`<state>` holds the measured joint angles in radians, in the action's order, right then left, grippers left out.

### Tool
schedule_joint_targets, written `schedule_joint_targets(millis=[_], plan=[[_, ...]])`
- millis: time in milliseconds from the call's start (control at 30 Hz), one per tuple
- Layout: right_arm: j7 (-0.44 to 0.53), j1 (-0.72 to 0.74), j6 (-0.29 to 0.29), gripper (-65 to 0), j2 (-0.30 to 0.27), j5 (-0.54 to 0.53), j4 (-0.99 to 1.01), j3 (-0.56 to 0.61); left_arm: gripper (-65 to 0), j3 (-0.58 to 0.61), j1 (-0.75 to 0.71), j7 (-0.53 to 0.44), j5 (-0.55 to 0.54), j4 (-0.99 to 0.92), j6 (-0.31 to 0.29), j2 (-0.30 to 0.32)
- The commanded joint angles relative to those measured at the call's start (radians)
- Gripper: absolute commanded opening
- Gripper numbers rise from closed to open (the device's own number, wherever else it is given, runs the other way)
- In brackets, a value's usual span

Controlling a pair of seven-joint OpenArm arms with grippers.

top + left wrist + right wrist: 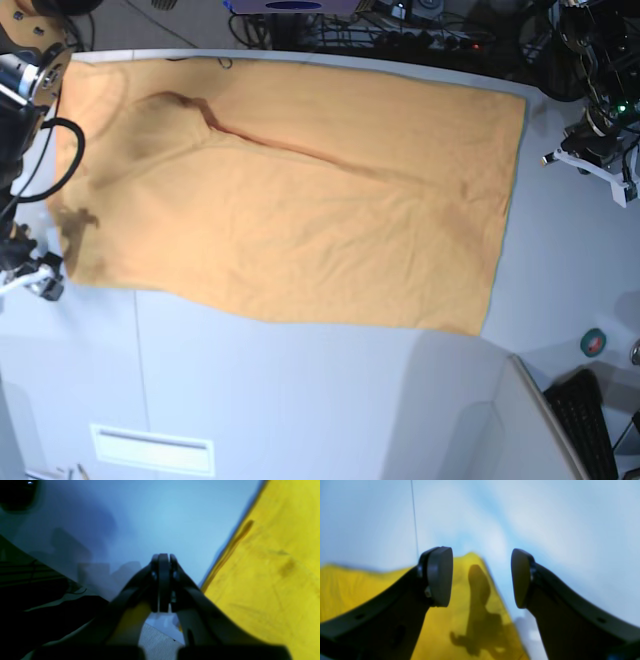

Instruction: Layout the t-shirt on the table in an organized manner, then fold the t-shirt properly

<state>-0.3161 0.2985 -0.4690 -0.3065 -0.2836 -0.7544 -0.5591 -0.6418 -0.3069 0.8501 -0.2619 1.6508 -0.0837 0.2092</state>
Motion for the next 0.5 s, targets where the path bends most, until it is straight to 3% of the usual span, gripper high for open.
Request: schedule_joint_targets(millis=[0,167,467], plan=[[0.031,0.011,-0.001,-32.1,-0.026,-0.013,0.031,0.003,-65.0,-0.011,0.001,-0.013,-0.001,-0.001,-0.003,0.016],[0.07,0.046,-0.01,-29.1,-0.058,-0.013,0.19,0.004,-65.0,-0.006,0.001,-0.015,0.0,-0.031,-0.003,0.02],[0.067,0.031,-0.01,-29.3,-0.055,-0.01,0.2,0.011,-65.0,-0.002,0.028,-0.015,0.0,-0.031,-0.003,0.014]])
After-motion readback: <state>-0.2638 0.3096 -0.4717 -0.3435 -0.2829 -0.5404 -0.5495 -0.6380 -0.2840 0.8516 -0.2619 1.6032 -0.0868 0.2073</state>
